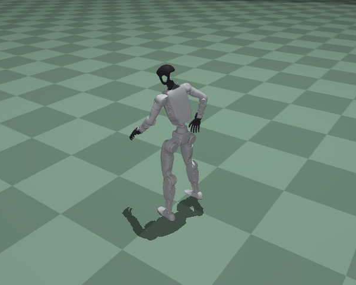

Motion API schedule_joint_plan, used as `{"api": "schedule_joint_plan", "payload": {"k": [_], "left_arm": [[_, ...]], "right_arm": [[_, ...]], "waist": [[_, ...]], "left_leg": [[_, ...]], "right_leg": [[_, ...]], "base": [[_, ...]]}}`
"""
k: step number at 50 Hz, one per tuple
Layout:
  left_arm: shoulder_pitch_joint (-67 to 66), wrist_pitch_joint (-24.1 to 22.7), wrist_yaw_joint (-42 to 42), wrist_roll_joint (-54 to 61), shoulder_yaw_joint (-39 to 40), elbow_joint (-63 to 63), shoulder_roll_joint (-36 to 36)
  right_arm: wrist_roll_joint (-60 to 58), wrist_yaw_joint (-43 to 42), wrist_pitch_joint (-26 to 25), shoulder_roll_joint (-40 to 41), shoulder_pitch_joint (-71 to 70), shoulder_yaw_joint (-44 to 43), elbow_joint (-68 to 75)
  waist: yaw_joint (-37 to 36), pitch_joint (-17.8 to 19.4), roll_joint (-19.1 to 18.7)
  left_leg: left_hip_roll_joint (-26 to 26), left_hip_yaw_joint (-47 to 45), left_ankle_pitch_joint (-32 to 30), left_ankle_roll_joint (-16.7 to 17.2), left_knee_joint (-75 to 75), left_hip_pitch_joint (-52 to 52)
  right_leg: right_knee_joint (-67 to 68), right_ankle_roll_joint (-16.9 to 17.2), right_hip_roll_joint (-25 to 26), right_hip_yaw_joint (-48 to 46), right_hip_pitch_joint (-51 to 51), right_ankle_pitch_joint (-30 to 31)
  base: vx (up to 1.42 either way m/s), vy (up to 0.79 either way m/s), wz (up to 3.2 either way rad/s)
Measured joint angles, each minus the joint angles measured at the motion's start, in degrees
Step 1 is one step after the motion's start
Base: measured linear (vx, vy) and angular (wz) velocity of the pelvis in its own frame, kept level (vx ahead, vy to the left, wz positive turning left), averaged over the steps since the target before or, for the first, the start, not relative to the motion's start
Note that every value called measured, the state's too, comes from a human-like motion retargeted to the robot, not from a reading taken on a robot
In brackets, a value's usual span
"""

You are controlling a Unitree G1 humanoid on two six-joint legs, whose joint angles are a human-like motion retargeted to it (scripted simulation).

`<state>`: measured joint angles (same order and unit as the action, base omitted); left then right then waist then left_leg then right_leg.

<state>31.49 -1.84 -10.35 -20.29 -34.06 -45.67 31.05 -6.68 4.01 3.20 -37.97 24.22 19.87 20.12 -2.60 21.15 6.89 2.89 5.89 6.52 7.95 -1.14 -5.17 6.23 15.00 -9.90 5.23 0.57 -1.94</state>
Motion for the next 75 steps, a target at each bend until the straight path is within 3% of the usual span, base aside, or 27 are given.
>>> {"api": "schedule_joint_plan", "payload": {"k": [5, 10, 15, 23, 26, 28, 33, 35, 38, 40, 47, 51, 57, 61, 65, 72, 75], "left_arm": [[11.7, 2.2, -3.7, 4.9, -1.3, -21.8, -3.6], [20.3, 2.5, -7.7, 15.4, -3.1, -31.4, -0.1], [27.1, 2.8, -12.9, 23.5, -7.0, -30.3, 7.6], [43.4, 2.9, -19.7, 26.2, -19.9, -28.9, 17.0], [50.7, 3.5, -20.9, 24.8, -25.3, -29.0, 19.1], [54.4, 3.2, -19.7, 19.1, -26.7, -29.2, 19.4], [67.5, 4.4, -20.5, 17.2, -35.2, -31.0, 22.3], [69.9, 6.1, -17.3, 12.3, -35.8, -32.5, 23.8], [72.2, 6.5, -16.8, 12.5, -37.8, -34.1, 24.4], [73.8, 8.7, -14.6, 6.8, -33.7, -38.3, 23.7], [73.2, 9.3, -22.3, 10.5, -37.2, -37.6, 27.5], [67.4, 8.5, -30.6, 10.8, -34.2, -35.9, 27.1], [52.9, 3.9, -31.7, 12.2, -26.9, -28.0, 23.4], [40.3, 1.8, -31.1, 13.7, -20.4, -19.0, 20.5], [29.8, -1.0, -33.9, 20.3, -15.0, -7.1, 18.1], [10.1, -4.1, -30.0, 20.1, -1.6, 14.1, 14.9], [2.0, -5.2, -27.5, 19.9, 2.3, 22.6, 13.2]], "right_arm": [[2.9, -4.3, 0.9, -1.7, -5.9, 1.8, -2.7], [11.2, -9.9, 1.6, -3.5, -8.5, 2.6, -7.9], [19.5, -15.5, 3.2, -4.6, -7.9, 3.7, -11.9], [20.7, -20.4, 4.6, -8.9, -4.8, 5.2, -12.6], [21.8, -20.7, 4.9, -10.1, -3.4, 5.1, -12.0], [24.8, -17.7, 7.0, -10.8, 0.0, 1.7, -12.3], [26.9, -16.4, 7.2, -10.7, 0.4, 0.8, -10.9], [26.2, -14.0, 7.1, -11.3, 0.4, 2.5, -10.5], [27.1, -12.9, 7.4, -11.5, 1.7, 3.4, -10.2], [27.5, -12.1, 7.6, -12.0, 2.3, 3.5, -10.5], [30.8, -13.3, 9.2, -10.9, 0.7, 5.4, -11.2], [32.5, -14.2, 10.4, -7.9, -1.5, 5.9, -10.1], [35.4, -15.8, 10.9, -2.8, -2.8, 3.1, -6.0], [34.2, -16.6, 10.2, 0.5, -2.0, 1.1, -2.6], [28.6, -19.8, 7.5, 3.8, -2.9, -0.8, 1.7], [18.2, -20.1, 4.4, 7.8, -6.2, -2.0, 10.5], [15.7, -20.3, 3.4, 9.2, -6.4, -2.5, 14.4]], "waist": [[2.1, 7.0, 2.5], [7.3, 8.6, 5.4], [13.4, 8.6, 6.8], [19.4, 8.6, 5.6], [20.5, 8.6, 4.5], [20.1, 8.6, 2.1], [21.3, 8.6, -0.5], [23.0, 8.6, 1.1], [24.8, 8.6, 2.7], [26.0, 8.6, 4.1], [28.8, 8.6, 5.5], [27.1, 8.6, 3.9], [21.7, 8.6, -0.7], [19.3, 8.6, -0.6], [17.2, 8.6, -0.6], [13.2, 8.4, 0.0], [11.1, 5.3, -0.4]], "left_leg": [[1.0, -1.4, -2.0, 0.6, 0.4, 5.1], [1.7, -0.9, -6.1, 1.2, 1.0, 18.5], [2.5, 1.4, -11.0, 2.4, 2.1, 33.8], [2.5, 4.8, -16.9, 4.4, 1.1, 57.8], [2.3, 5.7, -17.5, 4.9, -1.3, 67.1], [1.8, 5.8, -11.7, 6.7, -15.6, 78.7], [1.4, 7.7, -12.8, 6.7, -19.3, 92.9], [1.0, 6.3, -12.5, 7.0, -21.9, 95.1], [0.5, 4.8, -14.4, 6.5, -19.9, 95.1], [0.3, 3.3, -14.7, 6.0, -19.8, 95.1], [-0.5, 1.1, -17.0, 4.9, -16.1, 95.1], [0.4, 2.1, -16.8, 6.2, -15.9, 95.1], [1.3, 4.6, -12.9, 7.0, -21.2, 94.5], [1.7, 4.2, -11.5, 7.0, -20.8, 85.7], [2.7, 5.5, -15.6, 6.5, -8.1, 70.7], [2.3, 3.2, -9.8, 3.8, -11.2, 53.3], [1.9, 1.8, -7.3, 2.4, -11.9, 46.3]], "right_leg": [[-1.3, 0.0, 1.3, 1.7, -5.7, 3.5], [-3.2, 0.0, 2.2, 1.6, -18.4, 8.5], [-3.8, 0.0, 3.1, -0.5, -33.0, 12.9], [-5.4, 0.0, 3.5, -2.6, -54.4, 19.5], [-4.9, 0.0, 3.7, -3.1, -62.6, 20.9], [-0.9, 0.0, 5.1, -5.3, -68.8, 19.0], [-0.8, 0.0, 5.0, -5.2, -80.8, 21.3], [2.8, 0.0, 4.8, -4.3, -83.9, 19.6], [4.9, 0.0, 3.8, -2.4, -86.5, 19.2], [6.9, 0.0, 3.7, -0.8, -88.2, 18.6], [6.4, 0.0, 2.6, 1.0, -90.4, 19.2], [3.4, 0.0, 3.3, -0.9, -88.6, 20.7], [0.3, 0.0, 5.2, -5.5, -82.5, 21.2], [1.2, 0.0, 5.4, -5.8, -74.5, 19.4], [-2.8, 0.0, 4.5, -4.7, -63.7, 20.4], [1.6, 0.0, 3.7, -2.7, -47.8, 13.9], [3.3, 0.0, 3.2, -1.5, -41.8, 10.8]], "base": [[-0.20, -0.03, -0.27], [-0.25, -0.06, 0.06], [-0.23, -0.08, 0.34], [-0.14, -0.05, 0.31], [-0.04, -0.01, 0.11], [0.00, 0.00, 0.00], [-0.01, 0.04, -0.11], [-0.01, 0.06, 0.20], [0.02, 0.01, 0.45], [0.04, 0.02, 0.37], [0.02, 0.03, 0.29], [0.00, -0.04, -0.32], [-0.01, -0.02, -0.56], [0.00, -0.03, 0.01], [0.01, -0.07, 0.20], [0.07, 0.00, -0.13], [0.18, 0.02, -0.20]]}}
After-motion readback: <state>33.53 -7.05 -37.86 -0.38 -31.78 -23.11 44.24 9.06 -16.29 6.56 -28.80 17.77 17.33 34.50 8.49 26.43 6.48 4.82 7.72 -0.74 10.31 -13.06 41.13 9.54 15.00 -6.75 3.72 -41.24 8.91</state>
